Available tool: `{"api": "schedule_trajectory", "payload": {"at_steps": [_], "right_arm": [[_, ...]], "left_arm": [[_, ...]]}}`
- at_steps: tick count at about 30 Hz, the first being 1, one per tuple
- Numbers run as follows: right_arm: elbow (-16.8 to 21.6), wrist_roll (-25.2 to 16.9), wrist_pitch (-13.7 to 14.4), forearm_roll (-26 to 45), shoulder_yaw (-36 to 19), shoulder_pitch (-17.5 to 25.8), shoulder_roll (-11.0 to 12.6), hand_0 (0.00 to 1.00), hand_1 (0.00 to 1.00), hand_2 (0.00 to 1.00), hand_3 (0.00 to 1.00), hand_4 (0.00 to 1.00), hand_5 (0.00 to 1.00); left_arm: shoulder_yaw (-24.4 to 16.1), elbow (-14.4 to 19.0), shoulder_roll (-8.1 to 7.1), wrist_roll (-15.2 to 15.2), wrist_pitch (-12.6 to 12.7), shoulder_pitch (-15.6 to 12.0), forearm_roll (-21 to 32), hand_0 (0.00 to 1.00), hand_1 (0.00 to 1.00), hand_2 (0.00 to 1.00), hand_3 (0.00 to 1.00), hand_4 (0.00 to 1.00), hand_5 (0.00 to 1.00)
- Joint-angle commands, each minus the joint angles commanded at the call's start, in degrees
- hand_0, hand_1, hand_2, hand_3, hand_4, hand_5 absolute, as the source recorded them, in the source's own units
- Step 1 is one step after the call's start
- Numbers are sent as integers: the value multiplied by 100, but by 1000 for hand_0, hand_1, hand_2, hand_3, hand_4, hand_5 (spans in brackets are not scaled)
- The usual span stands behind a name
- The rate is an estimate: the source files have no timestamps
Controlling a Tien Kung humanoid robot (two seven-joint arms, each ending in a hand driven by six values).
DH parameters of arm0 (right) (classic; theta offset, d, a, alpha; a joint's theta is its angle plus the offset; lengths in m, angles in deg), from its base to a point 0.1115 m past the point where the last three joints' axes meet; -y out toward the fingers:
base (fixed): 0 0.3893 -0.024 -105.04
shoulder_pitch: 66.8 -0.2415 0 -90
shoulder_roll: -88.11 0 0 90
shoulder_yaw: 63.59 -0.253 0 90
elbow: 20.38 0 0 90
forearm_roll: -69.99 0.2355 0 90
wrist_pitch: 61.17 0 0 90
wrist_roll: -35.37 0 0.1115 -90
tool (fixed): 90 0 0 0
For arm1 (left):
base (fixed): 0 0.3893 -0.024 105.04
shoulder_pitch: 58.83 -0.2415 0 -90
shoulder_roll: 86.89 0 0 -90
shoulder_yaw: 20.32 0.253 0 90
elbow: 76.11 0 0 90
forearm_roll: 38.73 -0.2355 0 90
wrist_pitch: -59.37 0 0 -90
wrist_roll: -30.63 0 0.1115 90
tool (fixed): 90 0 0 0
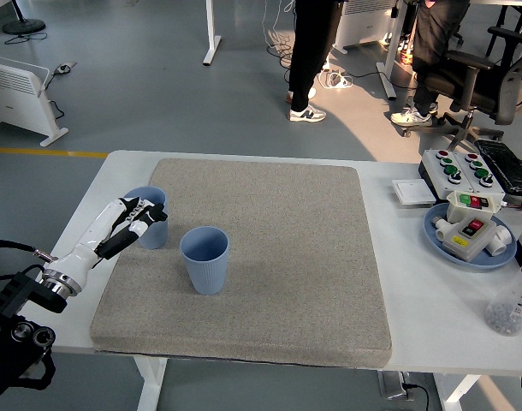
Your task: Push cup pick cup insert cup
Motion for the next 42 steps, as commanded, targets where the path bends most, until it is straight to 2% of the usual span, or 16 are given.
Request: {"api": "schedule_trajectory", "payload": {"at_steps": [3, 4, 9, 10, 14, 15, 16, 21, 22, 27, 32, 33, 34, 39, 40, 42], "right_arm": [[3, 7, -3, -5, -5, 13, -3, 523, 544, 617, 563, 113, 446], [3, 8, -2, -5, -4, 16, -4, 523, 544, 617, 563, 113, 446], [6, 9, 2, 6, 4, 28, -6, 523, 544, 617, 563, 113, 446], [7, 9, 2, 10, 6, 29, -5, 523, 544, 617, 563, 113, 446], [7, 2, 7, 46, 27, 26, -3, 523, 544, 617, 563, 113, 446], [7, 0, 9, 56, 32, 23, -2, 523, 544, 617, 563, 113, 446], [7, -2, 10, 66, 38, 17, -1, 523, 544, 617, 563, 113, 446], [7, -5, 15, 98, 55, -5, 2, 523, 544, 617, 563, 113, 446], [8, -5, 17, 107, 60, -8, 2, 523, 544, 618, 563, 113, 446], [13, -5, 23, 130, 74, -17, 3, 523, 544, 618, 563, 113, 446], [18, -3, 29, 153, 86, -16, 6, 523, 544, 618, 563, 112, 446], [19, -2, 29, 154, 86, -16, 7, 523, 544, 618, 563, 112, 446], [20, 0, 29, 152, 85, -16, 7, 523, 544, 618, 563, 112, 446], [23, 1, 33, 162, 89, -14, 11, 523, 544, 618, 563, 112, 446], [23, 1, 32, 160, 88, -13, 12, 523, 544, 618, 563, 113, 446], [23, 1, 33, 159, 86, -14, 14, 523, 544, 618, 563, 113, 446]], "left_arm": [[118, 119, -61, 140, -189, 141, -691, 689, 728, 713, 638, 961, 857], [167, 131, -73, 171, -242, 199, -913, 823, 853, 869, 764, 992, 780], [423, 84, -96, 299, -532, 522, -1962, 823, 853, 869, 764, 992, 780], [458, 73, -99, 320, -578, 564, -2095, 888, 912, 965, 847, 998, 694], [647, -4, -103, 441, -861, 802, -2630, 888, 912, 965, 847, 998, 694], [679, -23, -100, 461, -906, 854, -2700, 888, 912, 965, 847, 998, 694], [729, -61, -94, 483, -966, 947, -2775, 908, 933, 987, 885, 998, 625], [883, -182, -62, 568, -1332, 1281, -2916, 908, 933, 987, 885, 998, 625], [920, -213, -54, 587, -1437, 1357, -2987, 866, 931, 991, 911, 998, 529], [1071, -345, -6, 650, -1844, 1655, -3196, 866, 931, 991, 911, 998, 529], [1221, -458, 40, 743, -2216, 1896, -3322, 817, 918, 990, 932, 998, 503], [1251, -477, 44, 761, -2260, 1926, -3334, 817, 918, 990, 932, 998, 503], [1289, -501, 47, 787, -2311, 1961, -3346, 743, 868, 982, 955, 998, 472], [1346, -607, 41, 827, -2489, 2069, -3464, 743, 868, 982, 955, 998, 472], [1350, -616, 38, 830, -2516, 2081, -3475, 653, 813, 930, 944, 995, 430], [1372, -630, 30, 832, -2582, 2113, -3487, 653, 813, 930, 944, 995, 430]]}}
